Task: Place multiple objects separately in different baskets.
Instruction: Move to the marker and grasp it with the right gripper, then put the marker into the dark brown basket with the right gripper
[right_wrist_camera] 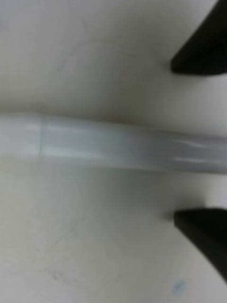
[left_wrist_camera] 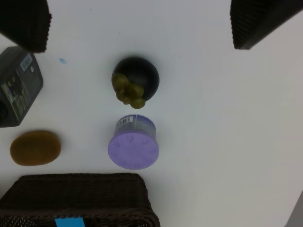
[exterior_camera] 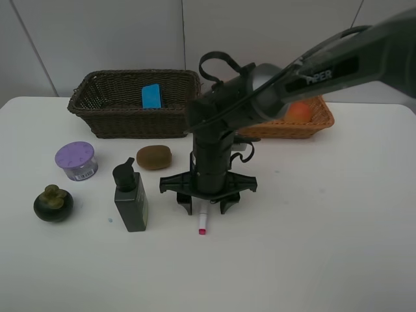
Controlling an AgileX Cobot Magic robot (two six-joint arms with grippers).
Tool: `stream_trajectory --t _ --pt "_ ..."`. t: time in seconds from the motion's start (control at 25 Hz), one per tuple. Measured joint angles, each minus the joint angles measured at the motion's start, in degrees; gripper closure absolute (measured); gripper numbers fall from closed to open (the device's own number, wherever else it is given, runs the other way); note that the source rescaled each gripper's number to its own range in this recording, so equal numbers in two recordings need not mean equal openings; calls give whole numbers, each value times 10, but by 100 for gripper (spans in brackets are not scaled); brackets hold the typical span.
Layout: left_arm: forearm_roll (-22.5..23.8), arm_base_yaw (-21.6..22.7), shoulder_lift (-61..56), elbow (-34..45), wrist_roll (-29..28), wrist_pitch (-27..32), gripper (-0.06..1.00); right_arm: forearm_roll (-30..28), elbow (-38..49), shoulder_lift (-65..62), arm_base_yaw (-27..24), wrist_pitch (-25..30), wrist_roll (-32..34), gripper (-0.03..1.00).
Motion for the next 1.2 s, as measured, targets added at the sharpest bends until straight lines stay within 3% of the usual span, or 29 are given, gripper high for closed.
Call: stream_trajectory --t 0.12,0.6,0.76,0.96,1.2 --pt "0 0 0 0 0 0 -6 1 0 0 0 0 0 97" --pt "0 0 0 0 0 0 -6 -1 -22 1 0 22 0 95" --pt "0 0 0 0 0 0 -6 -4 -60 1 0 80 -4 95" --pt "0 0 0 0 0 0 -6 -5 -121 -2 0 195 -47 95" --pt "0 0 0 0 0 0 -6 -47 -202 -55 0 211 -110 95"
